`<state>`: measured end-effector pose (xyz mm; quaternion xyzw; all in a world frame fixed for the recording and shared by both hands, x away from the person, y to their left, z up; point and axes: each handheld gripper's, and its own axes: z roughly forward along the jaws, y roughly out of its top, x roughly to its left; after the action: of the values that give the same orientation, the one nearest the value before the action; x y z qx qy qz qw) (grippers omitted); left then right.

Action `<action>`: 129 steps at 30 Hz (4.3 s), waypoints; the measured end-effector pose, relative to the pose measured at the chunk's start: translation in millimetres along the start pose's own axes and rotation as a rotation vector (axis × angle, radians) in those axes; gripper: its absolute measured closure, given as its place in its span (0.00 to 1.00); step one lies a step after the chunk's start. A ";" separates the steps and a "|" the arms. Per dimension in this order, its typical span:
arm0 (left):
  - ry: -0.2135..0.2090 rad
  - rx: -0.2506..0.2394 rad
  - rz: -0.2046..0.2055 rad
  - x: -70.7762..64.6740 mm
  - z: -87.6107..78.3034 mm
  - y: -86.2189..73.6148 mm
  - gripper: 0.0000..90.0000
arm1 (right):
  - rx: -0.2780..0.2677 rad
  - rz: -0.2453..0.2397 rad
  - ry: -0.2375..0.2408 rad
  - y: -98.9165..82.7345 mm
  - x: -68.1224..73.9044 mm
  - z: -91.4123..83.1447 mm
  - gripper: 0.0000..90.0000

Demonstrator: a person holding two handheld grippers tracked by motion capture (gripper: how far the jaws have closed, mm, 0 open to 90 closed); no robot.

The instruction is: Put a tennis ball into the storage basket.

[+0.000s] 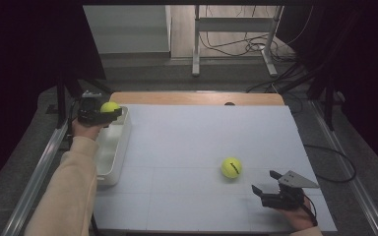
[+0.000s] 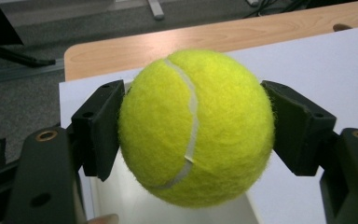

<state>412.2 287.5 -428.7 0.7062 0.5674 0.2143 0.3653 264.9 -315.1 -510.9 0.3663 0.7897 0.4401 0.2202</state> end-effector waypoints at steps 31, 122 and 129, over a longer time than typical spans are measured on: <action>0.032 0.127 -0.022 8.4 22.5 -7.1 0.30 | 0.000 0.002 0.003 -0.1 -0.1 -0.1 0.15; -0.361 -0.140 0.133 -91.0 -25.7 -13.0 0.15 | -0.040 0.052 0.005 -2.2 -5.5 -7.8 0.16; -0.376 -0.131 0.141 -97.9 -21.4 -16.9 0.15 | -0.041 0.049 0.004 -2.3 -5.3 -7.4 0.16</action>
<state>360.0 201.1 -416.8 0.7466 0.4233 0.1402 0.4937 262.4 -323.9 -509.0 0.3802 0.7717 0.4621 0.2152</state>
